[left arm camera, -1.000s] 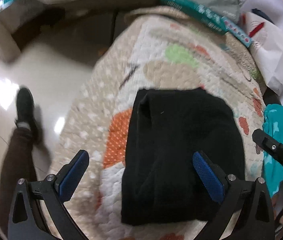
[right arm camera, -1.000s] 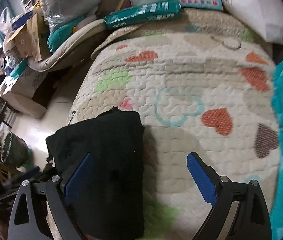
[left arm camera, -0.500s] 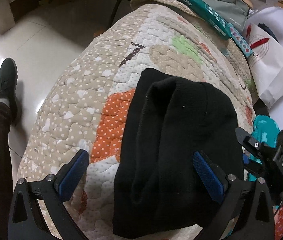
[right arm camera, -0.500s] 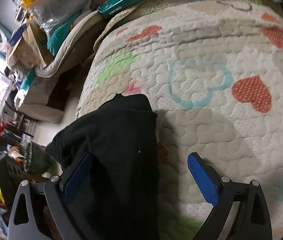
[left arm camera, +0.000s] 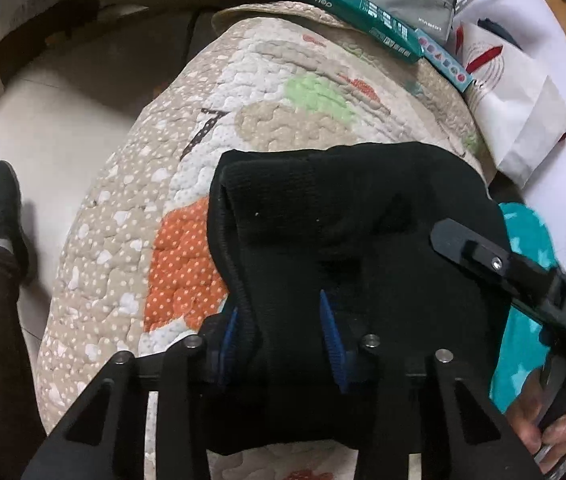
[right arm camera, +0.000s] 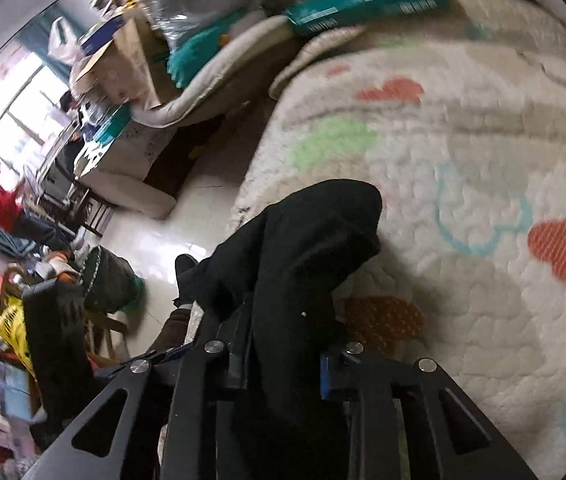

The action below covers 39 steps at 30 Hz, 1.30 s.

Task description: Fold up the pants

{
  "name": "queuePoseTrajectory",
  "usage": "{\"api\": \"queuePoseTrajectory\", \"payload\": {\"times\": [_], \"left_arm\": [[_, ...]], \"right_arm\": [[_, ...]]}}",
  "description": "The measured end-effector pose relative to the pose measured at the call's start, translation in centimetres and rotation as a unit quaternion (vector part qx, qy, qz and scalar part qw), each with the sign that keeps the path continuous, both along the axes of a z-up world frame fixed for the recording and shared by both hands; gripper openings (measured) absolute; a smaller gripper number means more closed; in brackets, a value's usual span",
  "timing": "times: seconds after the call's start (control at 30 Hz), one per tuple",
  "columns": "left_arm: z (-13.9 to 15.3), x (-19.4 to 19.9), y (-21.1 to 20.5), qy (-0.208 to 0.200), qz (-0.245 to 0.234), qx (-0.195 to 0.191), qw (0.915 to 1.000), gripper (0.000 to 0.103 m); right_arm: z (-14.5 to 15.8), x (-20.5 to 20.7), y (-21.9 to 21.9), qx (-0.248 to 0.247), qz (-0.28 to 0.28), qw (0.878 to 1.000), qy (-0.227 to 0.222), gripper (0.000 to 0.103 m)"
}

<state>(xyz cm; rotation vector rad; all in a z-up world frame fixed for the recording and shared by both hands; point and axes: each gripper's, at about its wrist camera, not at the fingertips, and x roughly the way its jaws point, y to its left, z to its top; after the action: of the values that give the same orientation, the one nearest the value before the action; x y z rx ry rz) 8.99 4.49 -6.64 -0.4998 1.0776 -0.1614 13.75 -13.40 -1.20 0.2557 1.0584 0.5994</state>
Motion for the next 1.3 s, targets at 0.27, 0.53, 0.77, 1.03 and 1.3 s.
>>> {"api": "queuePoseTrajectory", "payload": {"times": [0.27,0.53,0.77,1.03,1.3], "left_arm": [[4.5,4.9,-0.1,-0.042,-0.007,-0.010,0.9990,0.035],[5.5,13.4,-2.5,-0.047,-0.020,0.045,0.9977,0.035],[1.7,17.4,-4.8,-0.014,-0.035,0.079,0.9962,0.037],[0.4,17.7,-3.1,0.000,-0.010,0.034,0.9994,0.062],[2.9,15.4,-1.6,-0.004,0.017,0.040,0.9990,0.062]], "right_arm": [[4.2,3.7,-1.8,0.011,-0.023,0.999,-0.035,0.025],[3.3,11.5,-3.2,-0.004,-0.056,0.998,-0.014,0.025],[-1.3,15.9,-4.2,-0.043,-0.074,0.996,0.026,0.027],[-3.1,16.2,-7.1,-0.031,-0.146,0.988,0.043,0.077],[1.2,11.7,-9.3,-0.027,-0.163,0.986,-0.005,0.081]]}}
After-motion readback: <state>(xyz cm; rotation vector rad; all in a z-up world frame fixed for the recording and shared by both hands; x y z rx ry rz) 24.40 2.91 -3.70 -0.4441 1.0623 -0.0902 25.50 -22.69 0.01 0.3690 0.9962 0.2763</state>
